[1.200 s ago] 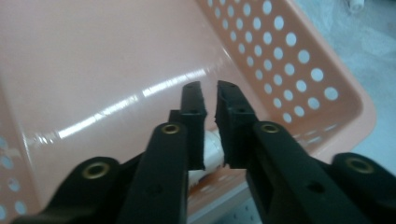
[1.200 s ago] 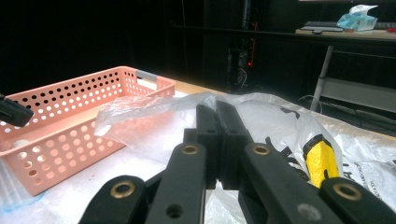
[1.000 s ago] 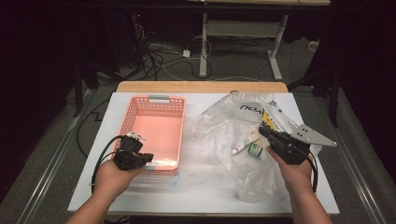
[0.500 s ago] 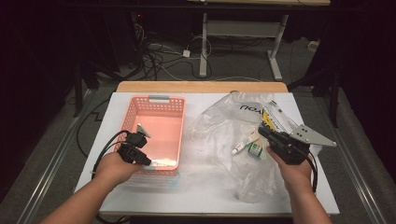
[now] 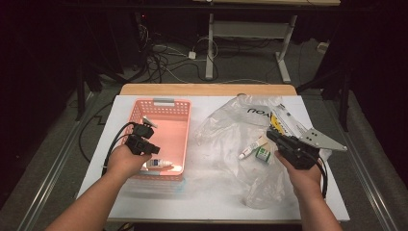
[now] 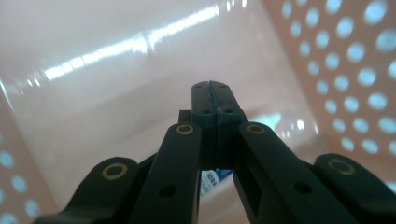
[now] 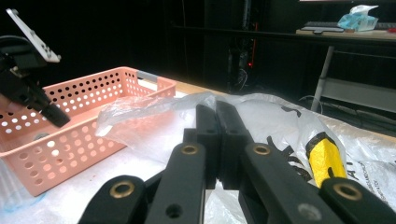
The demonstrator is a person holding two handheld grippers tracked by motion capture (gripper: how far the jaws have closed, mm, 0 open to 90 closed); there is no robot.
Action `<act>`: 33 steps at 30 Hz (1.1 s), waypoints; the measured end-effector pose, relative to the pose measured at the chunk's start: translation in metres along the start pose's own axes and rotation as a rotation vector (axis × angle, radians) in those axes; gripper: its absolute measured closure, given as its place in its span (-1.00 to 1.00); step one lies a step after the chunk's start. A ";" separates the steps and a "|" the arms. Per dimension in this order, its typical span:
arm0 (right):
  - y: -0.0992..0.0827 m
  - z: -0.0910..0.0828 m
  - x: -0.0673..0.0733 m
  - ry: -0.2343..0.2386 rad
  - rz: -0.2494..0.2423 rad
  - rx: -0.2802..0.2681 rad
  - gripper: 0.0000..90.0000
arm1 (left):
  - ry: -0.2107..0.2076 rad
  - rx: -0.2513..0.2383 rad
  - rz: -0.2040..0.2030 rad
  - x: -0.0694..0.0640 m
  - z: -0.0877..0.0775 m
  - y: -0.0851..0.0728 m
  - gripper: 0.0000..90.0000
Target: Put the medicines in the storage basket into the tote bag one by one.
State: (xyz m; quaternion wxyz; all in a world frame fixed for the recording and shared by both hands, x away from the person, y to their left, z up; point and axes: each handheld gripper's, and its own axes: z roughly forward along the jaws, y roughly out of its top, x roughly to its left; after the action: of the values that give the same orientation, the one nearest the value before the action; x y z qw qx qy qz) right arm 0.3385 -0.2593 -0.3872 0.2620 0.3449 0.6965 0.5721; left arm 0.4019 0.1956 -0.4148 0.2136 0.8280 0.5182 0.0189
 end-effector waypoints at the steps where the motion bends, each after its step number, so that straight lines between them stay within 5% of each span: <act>1: 0.000 0.000 0.000 0.000 -0.005 0.001 1.00 | -0.010 -0.021 -0.003 0.001 -0.002 0.001 0.95; 4: -0.001 0.001 0.000 0.003 -0.006 0.005 1.00 | -0.053 -0.021 -0.013 0.002 -0.008 0.000 0.95; 8: -0.001 0.002 0.001 0.002 -0.008 0.005 1.00 | -0.083 0.108 0.003 -0.006 -0.009 -0.005 0.96; 11: -0.001 0.002 0.002 0.004 -0.010 0.006 1.00 | -0.102 0.232 0.068 -0.016 -0.003 -0.013 0.96; 14: -0.001 0.003 0.004 0.007 -0.010 0.010 1.00 | -0.071 0.279 0.097 -0.020 0.005 -0.015 0.96; 17: -0.001 0.004 0.004 0.011 -0.021 0.011 1.00 | -0.070 0.268 0.077 -0.017 0.010 -0.010 0.96; 22: -0.001 0.002 0.002 0.004 -0.010 0.007 1.00 | -0.058 0.176 0.059 -0.011 0.012 -0.002 0.96; 30: -0.001 0.002 0.002 0.005 -0.012 0.007 0.99 | -0.034 -0.051 0.088 -0.010 -0.001 -0.002 0.95; 33: -0.001 0.002 0.003 0.007 -0.014 0.009 0.99 | -0.051 -0.050 0.075 -0.005 -0.004 -0.001 0.95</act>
State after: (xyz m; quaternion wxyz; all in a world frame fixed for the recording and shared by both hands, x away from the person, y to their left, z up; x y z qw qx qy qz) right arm 0.3385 -0.2559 -0.3886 0.2620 0.3391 0.7023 0.5684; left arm 0.3976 0.1931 -0.4110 0.2464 0.8415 0.4804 0.0187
